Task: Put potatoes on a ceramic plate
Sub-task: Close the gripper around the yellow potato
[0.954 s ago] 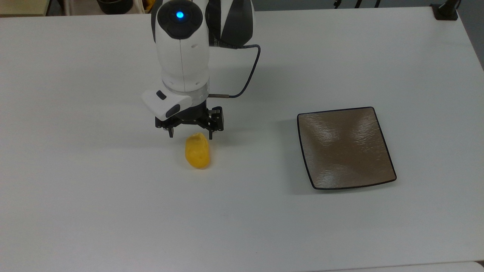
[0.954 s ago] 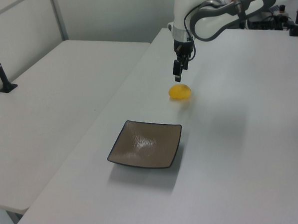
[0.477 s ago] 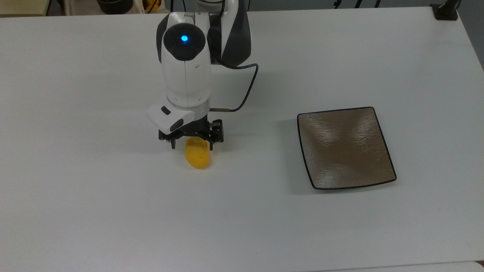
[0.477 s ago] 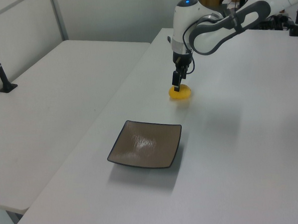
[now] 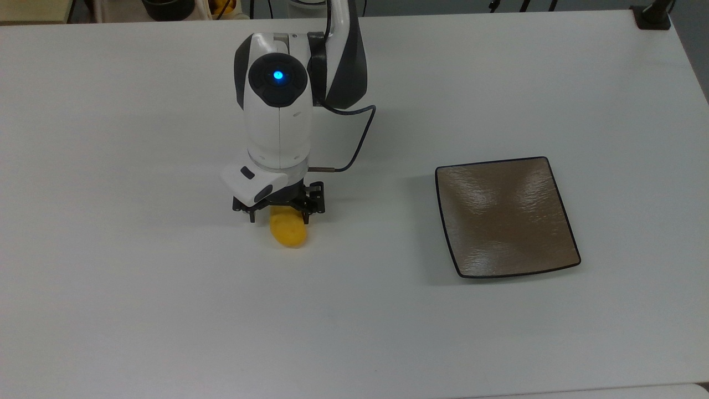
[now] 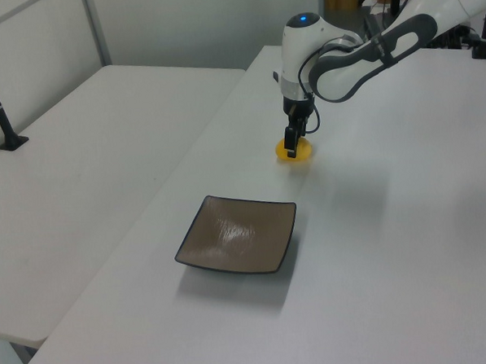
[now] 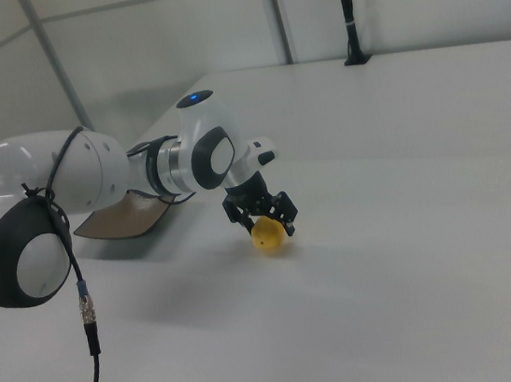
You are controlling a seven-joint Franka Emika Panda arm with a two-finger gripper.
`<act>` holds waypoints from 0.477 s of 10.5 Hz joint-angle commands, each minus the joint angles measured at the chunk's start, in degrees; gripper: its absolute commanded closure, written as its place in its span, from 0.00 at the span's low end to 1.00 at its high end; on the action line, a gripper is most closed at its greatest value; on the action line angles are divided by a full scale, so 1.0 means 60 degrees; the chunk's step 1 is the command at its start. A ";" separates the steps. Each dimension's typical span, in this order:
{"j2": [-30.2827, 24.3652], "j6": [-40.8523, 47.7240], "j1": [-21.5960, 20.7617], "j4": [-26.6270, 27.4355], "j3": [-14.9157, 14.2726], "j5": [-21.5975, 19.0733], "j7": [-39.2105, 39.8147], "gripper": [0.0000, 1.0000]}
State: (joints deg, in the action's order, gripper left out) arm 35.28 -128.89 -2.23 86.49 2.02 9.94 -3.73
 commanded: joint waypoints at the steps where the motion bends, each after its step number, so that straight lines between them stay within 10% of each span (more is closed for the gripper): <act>1: 0.0037 -0.0344 -0.0068 0.0175 -0.0073 0.0146 0.0065 0.15; 5: 0.0038 -0.0330 -0.0097 0.0175 -0.0059 0.0175 0.0080 0.82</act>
State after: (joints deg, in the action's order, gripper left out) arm 35.86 -129.06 -2.41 86.47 2.02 10.02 -3.70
